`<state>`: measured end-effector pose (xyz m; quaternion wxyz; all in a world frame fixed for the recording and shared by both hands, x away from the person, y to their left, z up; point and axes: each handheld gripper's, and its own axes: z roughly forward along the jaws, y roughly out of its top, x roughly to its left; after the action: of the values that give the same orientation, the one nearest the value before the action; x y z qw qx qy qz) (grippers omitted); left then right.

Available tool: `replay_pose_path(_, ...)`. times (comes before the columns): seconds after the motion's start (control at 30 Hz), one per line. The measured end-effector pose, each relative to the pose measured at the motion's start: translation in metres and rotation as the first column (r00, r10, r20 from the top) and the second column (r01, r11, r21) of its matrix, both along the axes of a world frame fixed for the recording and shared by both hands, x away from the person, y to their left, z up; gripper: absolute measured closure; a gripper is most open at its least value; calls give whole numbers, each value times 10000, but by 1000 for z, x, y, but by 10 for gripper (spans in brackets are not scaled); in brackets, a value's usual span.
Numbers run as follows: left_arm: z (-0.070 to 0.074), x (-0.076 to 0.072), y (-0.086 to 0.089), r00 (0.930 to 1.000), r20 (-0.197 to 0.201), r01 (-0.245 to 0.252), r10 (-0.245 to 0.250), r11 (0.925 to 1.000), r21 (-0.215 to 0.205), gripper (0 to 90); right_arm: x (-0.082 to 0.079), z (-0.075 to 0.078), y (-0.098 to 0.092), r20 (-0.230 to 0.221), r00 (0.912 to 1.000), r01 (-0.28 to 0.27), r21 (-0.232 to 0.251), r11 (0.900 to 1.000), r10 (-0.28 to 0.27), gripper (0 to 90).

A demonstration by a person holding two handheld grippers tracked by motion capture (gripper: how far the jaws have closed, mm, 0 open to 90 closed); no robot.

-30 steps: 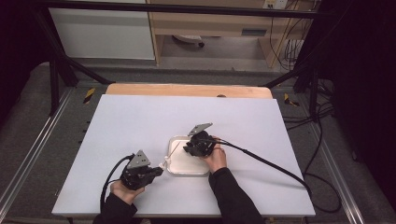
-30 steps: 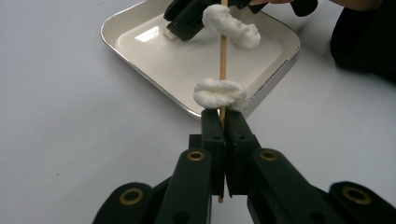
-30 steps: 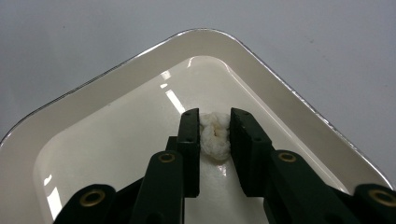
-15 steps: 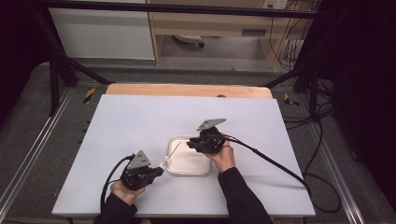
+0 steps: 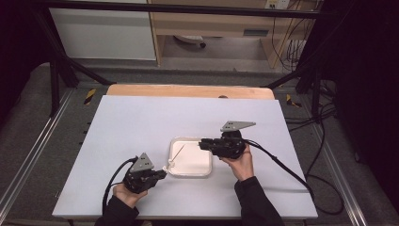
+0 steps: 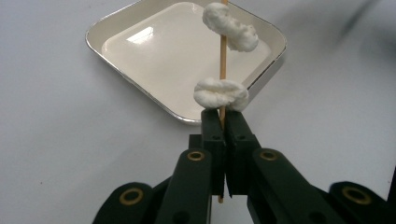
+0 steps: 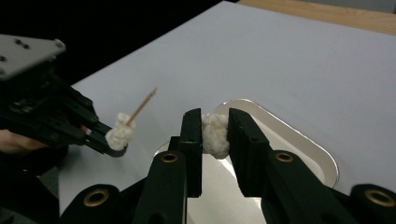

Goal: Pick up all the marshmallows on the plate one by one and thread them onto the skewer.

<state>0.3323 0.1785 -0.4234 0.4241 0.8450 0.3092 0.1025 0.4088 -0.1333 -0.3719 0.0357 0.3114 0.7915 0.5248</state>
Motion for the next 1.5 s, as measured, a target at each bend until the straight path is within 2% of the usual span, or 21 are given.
replay_pose_path(0.13, 1, -1, -1, 10000, 39, 27, -28, 9999, 103, 883, -9, 11, -11, 36, 10000, -87, 927, 9957, 85, 759)
replay_pose_path(0.3, 1, -3, -4, 9998, 109, 163, -164, 9998, 121, 883, -15, 21, -15, 14, 9997, -261, 1668, 9856, 263, 759)
replay_pose_path(0.43, 1, -5, -7, 9996, 164, 243, -245, 9996, 141, 883, -17, 24, -11, 85, 9993, -372, 1721, 9844, 363, 759)
replay_pose_path(0.7, 3, -7, -9, 9990, 292, 346, -347, 9994, 27, 883, -13, 13, 2, -369, 9985, -311, 2162, 9759, 400, 754)
replay_pose_path(0.97, 4, -8, -9, 9987, 336, 383, -381, 9992, -62, 883, -11, 5, 10, -595, 9966, -402, 2468, 9682, 565, 755)
replay_pose_path(1.5, 2, -9, -11, 9987, 297, 410, -411, 9991, 68, 883, -12, -6, 18, -818, 9931, -610, 2525, 9657, 842, 762)
